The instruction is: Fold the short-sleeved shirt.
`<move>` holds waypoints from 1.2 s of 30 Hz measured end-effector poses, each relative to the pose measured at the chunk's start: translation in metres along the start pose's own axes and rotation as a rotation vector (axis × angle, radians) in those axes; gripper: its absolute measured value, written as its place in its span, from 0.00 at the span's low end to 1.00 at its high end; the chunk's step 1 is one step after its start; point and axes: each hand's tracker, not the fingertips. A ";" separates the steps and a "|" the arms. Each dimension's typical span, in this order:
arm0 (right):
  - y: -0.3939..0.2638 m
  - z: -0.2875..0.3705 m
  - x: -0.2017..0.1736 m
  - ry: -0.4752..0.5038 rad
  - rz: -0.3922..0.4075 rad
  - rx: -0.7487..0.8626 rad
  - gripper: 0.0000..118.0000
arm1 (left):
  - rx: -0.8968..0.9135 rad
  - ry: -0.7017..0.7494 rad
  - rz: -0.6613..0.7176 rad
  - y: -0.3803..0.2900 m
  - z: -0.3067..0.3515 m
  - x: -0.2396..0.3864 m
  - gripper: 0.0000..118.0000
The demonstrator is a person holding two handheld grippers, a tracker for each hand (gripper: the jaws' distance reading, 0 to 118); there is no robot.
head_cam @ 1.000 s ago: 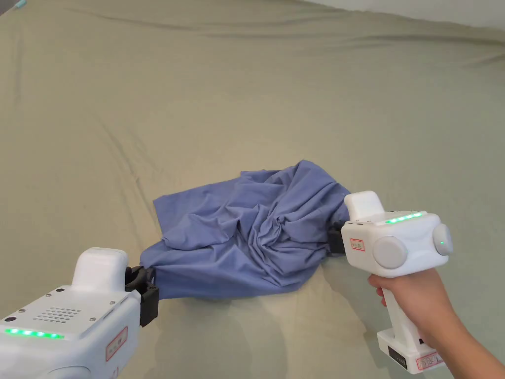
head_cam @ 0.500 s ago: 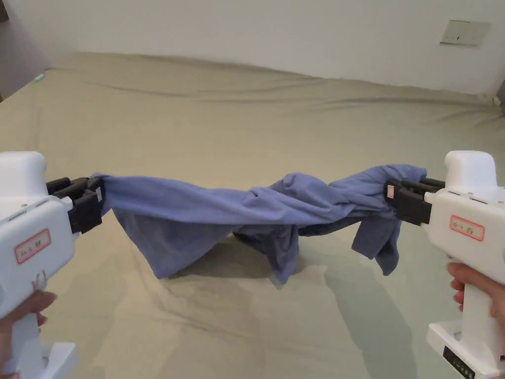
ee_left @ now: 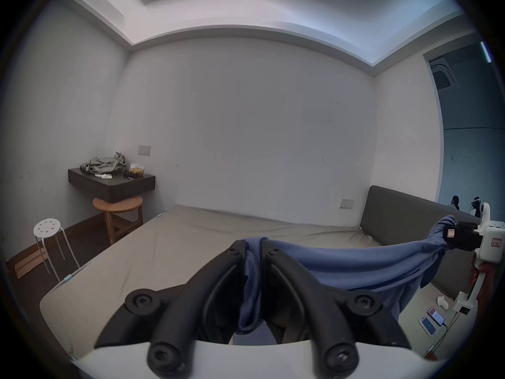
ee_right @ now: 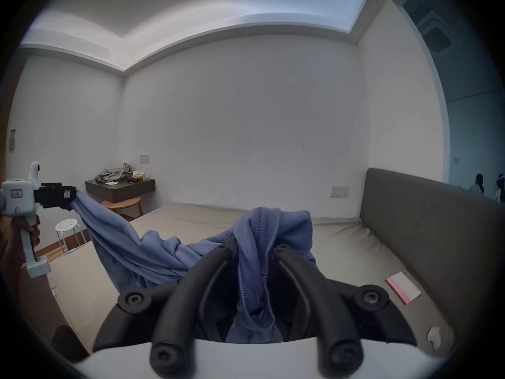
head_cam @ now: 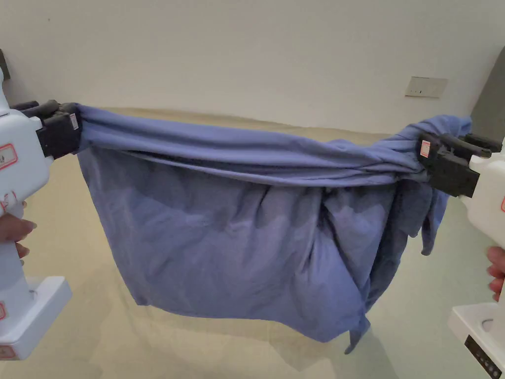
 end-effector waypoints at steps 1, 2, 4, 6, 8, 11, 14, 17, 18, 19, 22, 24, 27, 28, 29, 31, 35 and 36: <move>0.003 0.001 0.002 0.001 0.000 0.007 0.16 | 0.011 0.000 0.003 0.005 0.000 0.002 0.06; 0.006 0.002 0.003 -0.004 0.003 0.015 0.16 | 0.019 -0.001 0.005 0.009 0.000 0.004 0.06; 0.011 0.002 0.004 -0.023 0.022 0.026 0.16 | 0.037 -0.004 0.007 0.017 -0.003 0.007 0.06; 0.016 0.001 0.005 -0.036 0.027 0.034 0.16 | 0.050 -0.009 0.001 0.024 -0.007 0.012 0.06; 0.020 -0.001 0.006 -0.054 0.034 0.048 0.16 | 0.059 -0.009 -0.013 0.029 -0.013 0.016 0.06; 0.029 -0.011 0.008 -0.084 0.069 0.070 0.16 | 0.066 -0.012 -0.018 0.038 -0.023 0.020 0.06; 0.038 -0.028 0.008 -0.094 0.088 0.083 0.16 | 0.071 0.001 -0.034 0.043 -0.040 0.024 0.06; 0.045 -0.053 0.006 -0.107 0.117 0.087 0.16 | 0.068 0.024 -0.053 0.047 -0.065 0.024 0.06; 0.047 -0.064 0.006 -0.105 0.123 0.086 0.16 | 0.065 0.035 -0.059 0.048 -0.073 0.024 0.06; 0.048 -0.074 0.007 -0.105 0.124 0.083 0.16 | 0.063 0.042 -0.062 0.049 -0.082 0.023 0.06; 0.048 -0.107 0.005 -0.122 0.134 0.073 0.16 | 0.052 0.052 -0.065 0.053 -0.109 0.020 0.06; 0.047 -0.131 0.004 -0.130 0.139 0.068 0.16 | 0.045 0.067 -0.079 0.055 -0.130 0.020 0.06; 0.046 -0.169 0.004 -0.144 0.119 0.050 0.16 | 0.044 0.088 -0.091 0.058 -0.161 0.020 0.06; 0.046 -0.179 0.003 -0.151 0.116 0.047 0.16 | 0.044 0.093 -0.094 0.059 -0.170 0.020 0.06; 0.045 -0.191 0.002 -0.158 0.121 0.041 0.16 | 0.044 0.096 -0.095 0.060 -0.179 0.019 0.06; 0.041 -0.215 0.000 -0.173 0.125 0.040 0.16 | 0.047 0.103 -0.089 0.061 -0.198 0.017 0.06; 0.030 -0.247 -0.006 -0.186 0.130 0.036 0.16 | 0.050 0.131 -0.093 0.055 -0.227 0.009 0.06; 0.026 -0.253 -0.009 -0.183 0.130 0.030 0.16 | 0.048 0.142 -0.101 0.050 -0.233 0.007 0.06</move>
